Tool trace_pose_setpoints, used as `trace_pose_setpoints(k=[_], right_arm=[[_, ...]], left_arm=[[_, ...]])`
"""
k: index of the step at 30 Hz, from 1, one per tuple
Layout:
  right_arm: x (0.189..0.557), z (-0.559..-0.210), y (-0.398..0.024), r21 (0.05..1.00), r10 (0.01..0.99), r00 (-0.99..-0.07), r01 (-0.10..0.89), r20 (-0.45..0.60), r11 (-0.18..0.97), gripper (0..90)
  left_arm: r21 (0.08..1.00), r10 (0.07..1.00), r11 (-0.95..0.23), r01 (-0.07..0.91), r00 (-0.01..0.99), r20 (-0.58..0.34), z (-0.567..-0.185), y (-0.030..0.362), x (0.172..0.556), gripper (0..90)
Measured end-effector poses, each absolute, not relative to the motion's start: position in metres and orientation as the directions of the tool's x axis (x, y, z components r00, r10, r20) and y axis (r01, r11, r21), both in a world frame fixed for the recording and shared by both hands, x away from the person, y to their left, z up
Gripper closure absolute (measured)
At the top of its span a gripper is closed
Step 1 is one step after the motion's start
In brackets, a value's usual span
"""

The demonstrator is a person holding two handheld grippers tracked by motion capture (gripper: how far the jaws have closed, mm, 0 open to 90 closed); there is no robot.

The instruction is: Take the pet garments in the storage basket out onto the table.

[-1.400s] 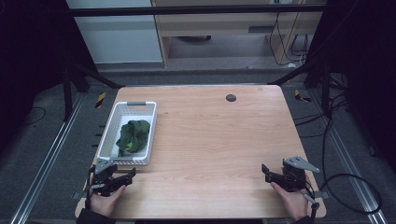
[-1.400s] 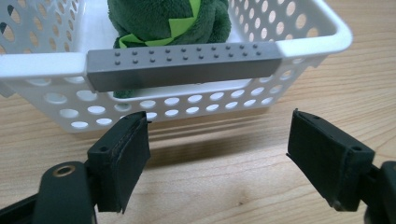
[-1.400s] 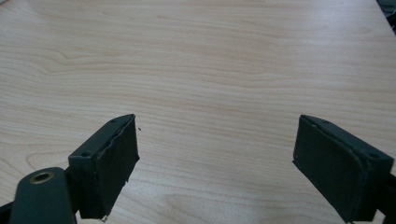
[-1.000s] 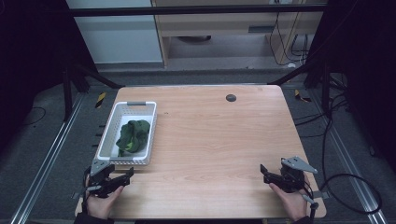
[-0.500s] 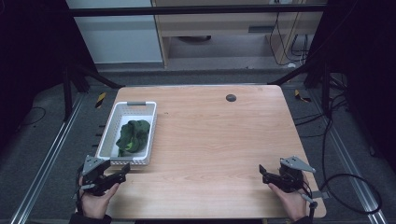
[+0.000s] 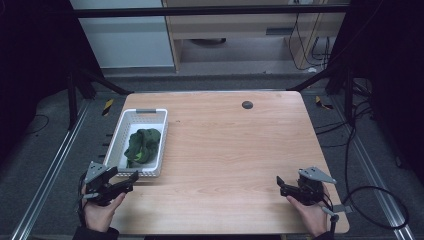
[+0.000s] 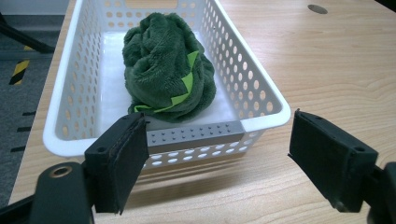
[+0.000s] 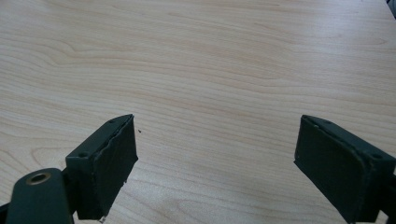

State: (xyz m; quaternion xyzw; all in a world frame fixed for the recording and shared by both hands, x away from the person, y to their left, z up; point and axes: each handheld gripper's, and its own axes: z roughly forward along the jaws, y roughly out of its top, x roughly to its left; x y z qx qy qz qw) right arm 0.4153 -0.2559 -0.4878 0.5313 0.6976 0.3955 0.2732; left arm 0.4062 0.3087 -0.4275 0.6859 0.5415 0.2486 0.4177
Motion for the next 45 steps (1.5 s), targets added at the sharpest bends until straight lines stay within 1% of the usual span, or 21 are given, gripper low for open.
trace_pose_setpoints(k=[11, 16, 23, 29, 33, 38, 45], right_arm=[[0.416, -0.488, -0.255, 0.839, 0.957, -0.286, 0.53, 0.04, 0.123, 12.4], [0.417, -0.487, -0.255, 0.842, 0.958, -0.287, 0.523, 0.029, 0.131, 12.4], [0.416, -0.487, -0.255, 0.842, 0.958, -0.283, 0.526, 0.039, 0.121, 12.4], [0.416, -0.487, -0.255, 0.842, 0.958, -0.285, 0.524, 0.033, 0.127, 12.3], [0.416, -0.487, -0.255, 0.841, 0.957, -0.289, 0.524, 0.03, 0.132, 12.4], [0.417, -0.487, -0.255, 0.84, 0.957, -0.288, 0.526, 0.028, 0.134, 12.4], [0.417, -0.487, -0.255, 0.839, 0.956, -0.29, 0.528, 0.032, 0.133, 12.4]], left_arm=[[0.854, 0.953, -0.057, 0.517, 0.284, -0.108, -0.414, 0.317, 0.409, 18.5], [0.86, 0.952, -0.062, 0.507, 0.29, -0.102, -0.405, 0.317, 0.416, 18.4], [0.867, 0.949, -0.075, 0.493, 0.303, -0.09, -0.393, 0.313, 0.427, 18.4], [0.86, 0.948, -0.094, 0.501, 0.308, -0.075, -0.385, 0.312, 0.436, 18.3], [0.858, 0.946, -0.087, 0.506, 0.312, -0.088, -0.381, 0.312, 0.443, 18.3], [0.847, 0.946, -0.11, 0.52, 0.316, -0.072, -0.379, 0.311, 0.452, 18.3], [0.84, 0.949, -0.104, 0.533, 0.306, -0.077, -0.373, 0.314, 0.466, 19.7]])
